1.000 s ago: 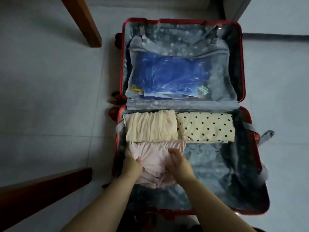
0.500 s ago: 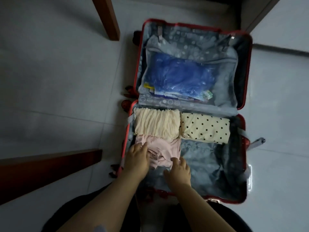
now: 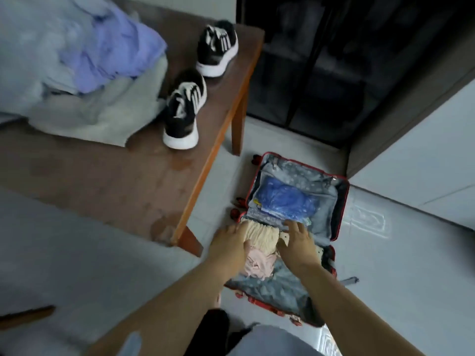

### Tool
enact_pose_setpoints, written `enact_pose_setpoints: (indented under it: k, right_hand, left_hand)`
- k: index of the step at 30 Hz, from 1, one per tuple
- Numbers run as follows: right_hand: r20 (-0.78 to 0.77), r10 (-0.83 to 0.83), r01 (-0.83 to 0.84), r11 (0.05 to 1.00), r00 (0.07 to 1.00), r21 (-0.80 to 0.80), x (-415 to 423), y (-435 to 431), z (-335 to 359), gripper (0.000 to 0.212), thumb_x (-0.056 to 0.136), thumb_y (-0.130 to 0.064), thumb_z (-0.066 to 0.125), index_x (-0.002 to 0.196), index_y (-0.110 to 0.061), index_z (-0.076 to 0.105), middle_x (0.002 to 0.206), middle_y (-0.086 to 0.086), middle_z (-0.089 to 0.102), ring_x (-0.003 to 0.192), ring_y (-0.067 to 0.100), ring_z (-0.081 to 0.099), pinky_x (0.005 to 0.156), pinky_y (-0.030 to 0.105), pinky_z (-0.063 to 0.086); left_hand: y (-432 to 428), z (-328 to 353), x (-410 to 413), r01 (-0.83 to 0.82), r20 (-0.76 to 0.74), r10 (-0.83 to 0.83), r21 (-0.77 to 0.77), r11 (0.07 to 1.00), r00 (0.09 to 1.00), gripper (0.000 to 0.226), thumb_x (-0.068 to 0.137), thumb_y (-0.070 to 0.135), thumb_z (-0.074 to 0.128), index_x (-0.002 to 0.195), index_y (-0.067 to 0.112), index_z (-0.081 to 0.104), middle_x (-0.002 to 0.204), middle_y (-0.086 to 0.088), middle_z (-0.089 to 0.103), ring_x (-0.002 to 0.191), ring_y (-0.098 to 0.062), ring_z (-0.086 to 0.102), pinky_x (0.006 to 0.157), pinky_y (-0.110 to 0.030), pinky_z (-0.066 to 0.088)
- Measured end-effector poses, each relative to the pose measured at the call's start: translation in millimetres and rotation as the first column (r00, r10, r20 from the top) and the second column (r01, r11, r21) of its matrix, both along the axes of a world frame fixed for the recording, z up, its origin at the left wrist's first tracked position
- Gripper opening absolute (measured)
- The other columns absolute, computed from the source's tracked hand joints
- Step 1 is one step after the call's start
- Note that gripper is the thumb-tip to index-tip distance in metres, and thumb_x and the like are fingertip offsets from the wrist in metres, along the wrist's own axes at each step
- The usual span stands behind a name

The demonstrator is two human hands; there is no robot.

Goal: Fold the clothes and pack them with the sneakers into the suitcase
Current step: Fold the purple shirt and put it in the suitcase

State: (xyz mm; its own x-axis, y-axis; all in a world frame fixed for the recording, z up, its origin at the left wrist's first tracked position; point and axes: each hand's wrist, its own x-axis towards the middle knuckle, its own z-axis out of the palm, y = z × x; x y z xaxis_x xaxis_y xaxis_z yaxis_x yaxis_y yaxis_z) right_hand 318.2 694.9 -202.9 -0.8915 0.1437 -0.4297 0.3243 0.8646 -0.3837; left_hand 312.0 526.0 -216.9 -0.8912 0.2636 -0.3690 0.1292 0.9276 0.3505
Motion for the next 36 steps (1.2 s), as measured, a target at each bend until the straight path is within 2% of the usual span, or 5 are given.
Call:
enact_pose_setpoints:
  k: [6, 14, 21, 29, 36]
  right_hand:
    - [-0.178, 0.063, -0.077, 0.994, 0.982, -0.073, 8.9, -66.2, 62.7, 0.046, 0.089, -0.017, 0.056, 0.134, -0.014, 0.045, 0.139, 0.011, 0.043, 0.126, 0.032, 0.040, 0.103, 0.035, 0.030]
    - [-0.240, -0.047, -0.015, 0.968, 0.970, -0.250, -11.4, -218.0, 86.1, 0.048, 0.083, -0.028, 0.053, 0.126, -0.005, 0.052, 0.129, 0.014, 0.051, 0.122, 0.030, 0.045, 0.100, 0.031, 0.033]
    - [-0.275, -0.126, 0.004, 0.914, 0.953, -0.407, -57.4, -344.6, 110.6, 0.047, 0.089, -0.014, 0.056, 0.134, -0.010, 0.043, 0.137, 0.010, 0.040, 0.121, 0.028, 0.046, 0.097, 0.039, 0.044]
    - [-0.413, 0.041, -0.182, 0.934, 0.910, -0.306, -136.6, -368.0, 130.8, 0.039, 0.089, -0.011, 0.054, 0.127, -0.013, 0.049, 0.126, 0.007, 0.046, 0.115, 0.023, 0.047, 0.096, 0.028, 0.034]
    - [-0.388, 0.149, -0.249, 0.943, 0.910, -0.223, -259.7, -382.4, 115.7, 0.036, 0.090, -0.015, 0.055, 0.125, -0.011, 0.052, 0.133, 0.010, 0.045, 0.124, 0.026, 0.042, 0.101, 0.028, 0.031]
  left_hand:
    - [-43.0, 94.7, 6.7, -0.031, -0.184, 0.070, 0.207, 0.978, 0.980, 0.047, 0.098, 0.032, 0.033, 0.142, 0.017, 0.032, 0.142, -0.005, 0.041, 0.128, -0.025, 0.038, 0.105, -0.030, 0.027]
    - [-218.2, 126.5, -6.8, -0.088, -0.180, 0.119, 0.173, 0.981, 0.976, 0.046, 0.099, 0.036, 0.033, 0.143, 0.023, 0.029, 0.145, -0.001, 0.036, 0.131, -0.021, 0.035, 0.107, -0.030, 0.027]
    - [-370.6, 158.8, -55.7, -0.218, -0.176, 0.241, 0.141, 0.966, 0.954, 0.046, 0.098, 0.032, 0.037, 0.142, 0.021, 0.028, 0.143, -0.006, 0.038, 0.128, -0.025, 0.039, 0.102, -0.035, 0.034]
    - [-393.1, 170.1, -166.1, -0.095, -0.322, 0.124, 0.104, 0.990, 0.938, 0.048, 0.096, 0.026, 0.042, 0.141, 0.012, 0.030, 0.140, -0.012, 0.043, 0.126, -0.030, 0.037, 0.104, -0.034, 0.026]
    - [-410.5, 162.9, -239.1, -0.180, -0.311, 0.204, 0.104, 0.978, 0.928, 0.051, 0.093, 0.016, 0.044, 0.141, 0.008, 0.028, 0.132, -0.015, 0.050, 0.120, -0.032, 0.044, 0.102, -0.034, 0.029]
